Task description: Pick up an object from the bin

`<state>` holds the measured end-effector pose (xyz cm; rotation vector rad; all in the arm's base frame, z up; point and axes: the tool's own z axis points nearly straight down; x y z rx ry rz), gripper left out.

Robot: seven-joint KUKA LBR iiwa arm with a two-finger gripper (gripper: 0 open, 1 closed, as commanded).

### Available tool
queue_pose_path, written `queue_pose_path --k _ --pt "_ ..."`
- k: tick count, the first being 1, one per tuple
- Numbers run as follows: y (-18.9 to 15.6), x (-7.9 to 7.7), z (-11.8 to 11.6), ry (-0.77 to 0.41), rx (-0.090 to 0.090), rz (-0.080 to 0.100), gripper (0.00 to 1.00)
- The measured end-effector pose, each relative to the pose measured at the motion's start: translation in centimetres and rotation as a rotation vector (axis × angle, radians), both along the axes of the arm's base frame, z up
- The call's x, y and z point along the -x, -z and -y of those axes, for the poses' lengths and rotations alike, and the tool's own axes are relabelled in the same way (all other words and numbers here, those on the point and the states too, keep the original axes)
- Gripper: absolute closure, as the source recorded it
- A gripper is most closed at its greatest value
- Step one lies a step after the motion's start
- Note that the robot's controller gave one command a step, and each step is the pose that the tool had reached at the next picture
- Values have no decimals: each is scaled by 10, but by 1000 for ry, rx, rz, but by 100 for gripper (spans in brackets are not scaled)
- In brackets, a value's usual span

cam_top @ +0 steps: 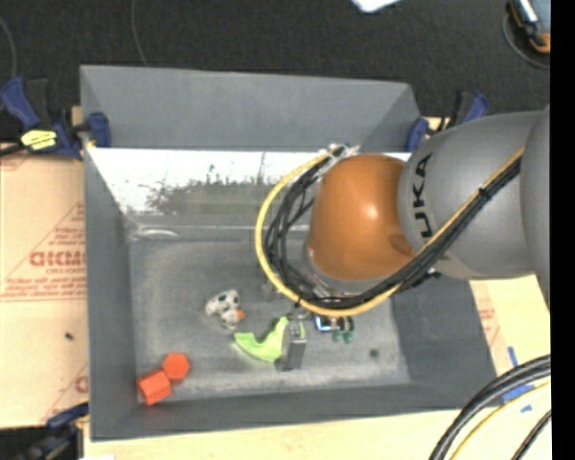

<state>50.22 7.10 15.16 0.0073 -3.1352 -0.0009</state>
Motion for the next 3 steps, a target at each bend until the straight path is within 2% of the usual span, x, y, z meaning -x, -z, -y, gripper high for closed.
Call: queue_pose_path --k 1,2,3 --pt "-4 -2 0 5 -1 8 0" --pt "83 -8 32 -148 0 -2 0" --pt "82 -4 29 -153 -2 4 0"
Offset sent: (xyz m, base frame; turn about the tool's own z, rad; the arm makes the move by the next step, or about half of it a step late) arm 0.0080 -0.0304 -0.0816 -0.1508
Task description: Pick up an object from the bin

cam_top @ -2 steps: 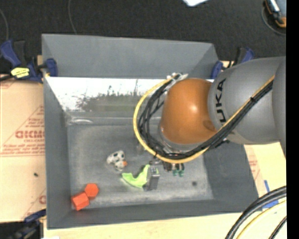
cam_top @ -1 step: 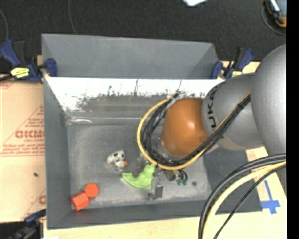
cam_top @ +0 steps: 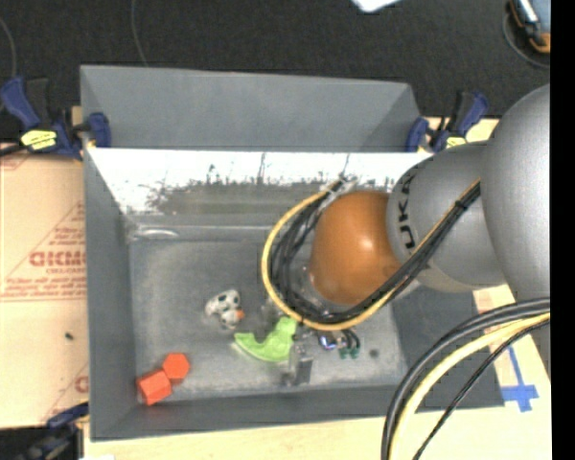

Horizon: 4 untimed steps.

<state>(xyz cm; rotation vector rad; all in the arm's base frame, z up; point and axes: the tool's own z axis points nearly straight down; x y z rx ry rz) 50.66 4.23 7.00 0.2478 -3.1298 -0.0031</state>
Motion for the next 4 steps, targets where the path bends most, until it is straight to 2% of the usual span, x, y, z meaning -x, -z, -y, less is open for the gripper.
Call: queue_pose_path --k 1,2,3,4 --pt "1 -4 3 11 0 -2 0" --pt "0 0 0 8 -2 -1 0" --pt "0 -5 2 17 -3 2 100" --pt "0 -5 2 18 -3 2 100"
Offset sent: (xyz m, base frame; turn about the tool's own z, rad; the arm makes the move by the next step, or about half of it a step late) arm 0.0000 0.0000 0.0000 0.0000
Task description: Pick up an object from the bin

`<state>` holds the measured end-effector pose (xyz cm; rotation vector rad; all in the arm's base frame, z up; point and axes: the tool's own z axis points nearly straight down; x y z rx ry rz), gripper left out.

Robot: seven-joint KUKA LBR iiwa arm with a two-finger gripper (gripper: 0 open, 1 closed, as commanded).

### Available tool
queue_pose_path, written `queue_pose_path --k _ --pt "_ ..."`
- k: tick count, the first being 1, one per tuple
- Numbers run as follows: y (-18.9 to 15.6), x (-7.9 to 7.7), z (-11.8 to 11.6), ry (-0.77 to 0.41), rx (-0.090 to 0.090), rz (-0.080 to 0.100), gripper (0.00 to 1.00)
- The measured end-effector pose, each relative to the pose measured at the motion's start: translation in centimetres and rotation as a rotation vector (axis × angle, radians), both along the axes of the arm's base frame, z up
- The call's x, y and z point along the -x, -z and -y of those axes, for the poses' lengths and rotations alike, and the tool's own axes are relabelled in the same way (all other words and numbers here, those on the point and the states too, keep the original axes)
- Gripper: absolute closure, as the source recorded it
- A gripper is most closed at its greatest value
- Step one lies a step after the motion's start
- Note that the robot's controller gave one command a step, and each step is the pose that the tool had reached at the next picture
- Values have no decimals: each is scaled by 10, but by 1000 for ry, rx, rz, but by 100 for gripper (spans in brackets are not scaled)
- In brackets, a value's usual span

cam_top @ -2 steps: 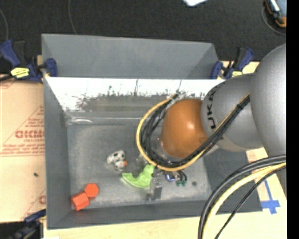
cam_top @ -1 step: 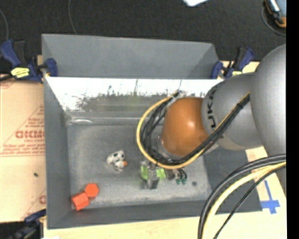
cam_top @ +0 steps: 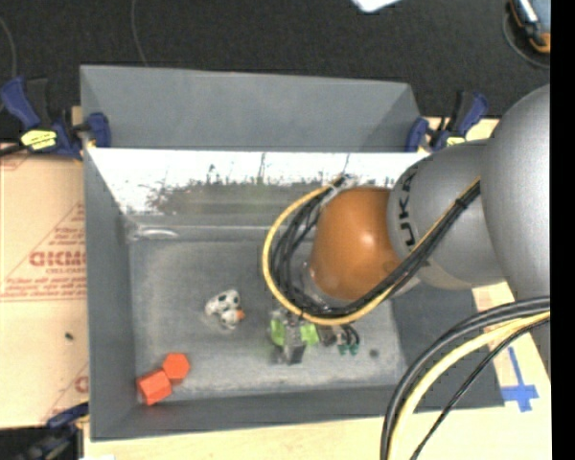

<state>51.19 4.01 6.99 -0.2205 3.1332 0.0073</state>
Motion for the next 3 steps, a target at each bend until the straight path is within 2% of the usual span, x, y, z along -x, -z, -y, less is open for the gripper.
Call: queue_pose_path --k 2,3 --pt "-15 2 0 2 1 -4 100" --pt "-29 0 1 4 1 2 100"
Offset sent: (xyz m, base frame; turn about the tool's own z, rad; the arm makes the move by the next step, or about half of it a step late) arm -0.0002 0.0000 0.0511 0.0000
